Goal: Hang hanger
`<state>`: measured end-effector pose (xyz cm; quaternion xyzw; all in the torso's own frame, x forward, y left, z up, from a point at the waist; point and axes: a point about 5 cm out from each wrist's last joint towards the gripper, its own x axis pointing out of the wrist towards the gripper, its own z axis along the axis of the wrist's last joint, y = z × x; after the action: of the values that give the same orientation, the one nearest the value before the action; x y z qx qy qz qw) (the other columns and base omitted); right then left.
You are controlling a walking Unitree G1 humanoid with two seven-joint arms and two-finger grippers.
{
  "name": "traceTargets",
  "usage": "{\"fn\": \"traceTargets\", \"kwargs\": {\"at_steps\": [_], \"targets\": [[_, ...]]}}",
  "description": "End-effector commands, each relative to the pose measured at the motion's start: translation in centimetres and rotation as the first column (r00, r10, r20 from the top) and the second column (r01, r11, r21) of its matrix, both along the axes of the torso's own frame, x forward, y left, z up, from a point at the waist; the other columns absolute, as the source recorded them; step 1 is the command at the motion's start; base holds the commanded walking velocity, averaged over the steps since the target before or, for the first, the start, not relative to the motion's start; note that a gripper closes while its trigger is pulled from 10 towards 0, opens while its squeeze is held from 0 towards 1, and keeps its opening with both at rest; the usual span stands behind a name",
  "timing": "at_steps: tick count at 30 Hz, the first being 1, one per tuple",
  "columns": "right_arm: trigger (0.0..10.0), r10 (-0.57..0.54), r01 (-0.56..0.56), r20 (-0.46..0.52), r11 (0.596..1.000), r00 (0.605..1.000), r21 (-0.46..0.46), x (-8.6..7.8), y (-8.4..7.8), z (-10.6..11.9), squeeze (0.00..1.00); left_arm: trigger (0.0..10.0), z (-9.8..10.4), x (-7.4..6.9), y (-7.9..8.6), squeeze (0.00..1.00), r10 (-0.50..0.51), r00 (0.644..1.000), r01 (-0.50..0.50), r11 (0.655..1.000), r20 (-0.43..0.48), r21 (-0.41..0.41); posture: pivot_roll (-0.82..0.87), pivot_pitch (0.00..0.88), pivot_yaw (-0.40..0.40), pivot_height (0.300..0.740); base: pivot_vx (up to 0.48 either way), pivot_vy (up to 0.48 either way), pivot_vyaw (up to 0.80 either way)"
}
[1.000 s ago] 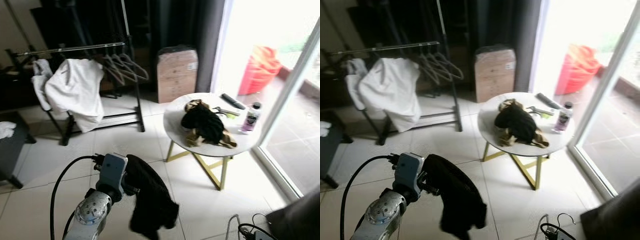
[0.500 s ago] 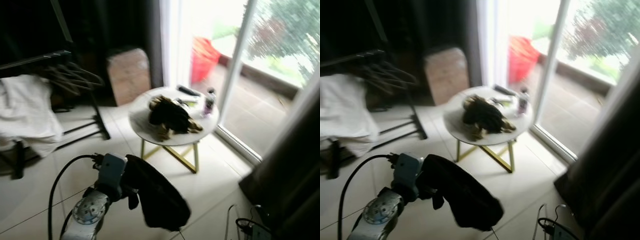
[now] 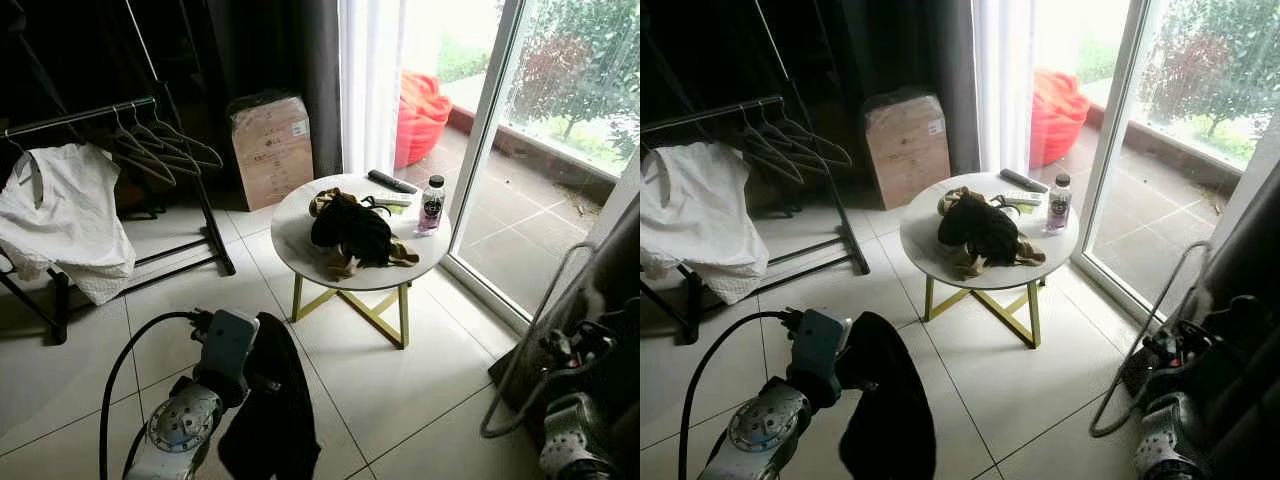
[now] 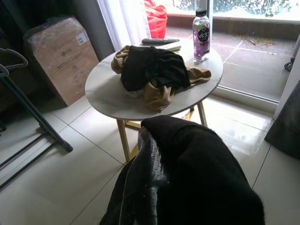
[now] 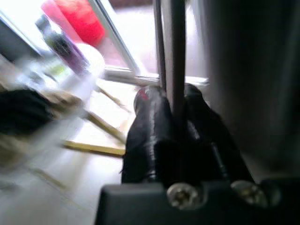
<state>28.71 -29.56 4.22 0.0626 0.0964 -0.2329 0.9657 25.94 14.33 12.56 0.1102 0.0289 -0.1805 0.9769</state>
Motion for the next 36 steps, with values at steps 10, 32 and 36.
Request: {"fn": "traceTargets", "kwargs": {"at_steps": [10, 32, 36], "targets": [[10.0, 0.096, -0.285, -0.565, 0.924, 0.819, -0.256, -6.6, 1.3, -7.4, 0.00, 10.0, 1.8, -0.5, -0.4, 0.00, -0.035, 0.996, 0.036, 0.999, 0.082, -0.002, -0.10, 0.077, 0.054, 0.740, 0.000, 0.000, 0.00], [10.0, 0.127, -0.090, -0.699, 0.992, 0.703, 0.090, -12.5, 4.9, -12.4, 0.00, 10.0, 4.2, 0.1, 0.5, 0.00, 0.045, 0.974, -0.042, 0.999, 0.221, -0.017, -0.09, 0.075, 0.067, 0.740, 0.168, 0.000, 0.00], [10.0, 0.132, -0.082, -0.705, 0.991, 0.697, 0.105, -12.9, 5.1, -12.6, 0.00, 10.0, 4.2, 0.0, -0.1, 0.00, -0.002, 0.976, 0.002, 1.000, 0.216, -0.003, -0.09, 0.075, 0.072, 0.740, 0.480, 0.000, 0.00]]}}
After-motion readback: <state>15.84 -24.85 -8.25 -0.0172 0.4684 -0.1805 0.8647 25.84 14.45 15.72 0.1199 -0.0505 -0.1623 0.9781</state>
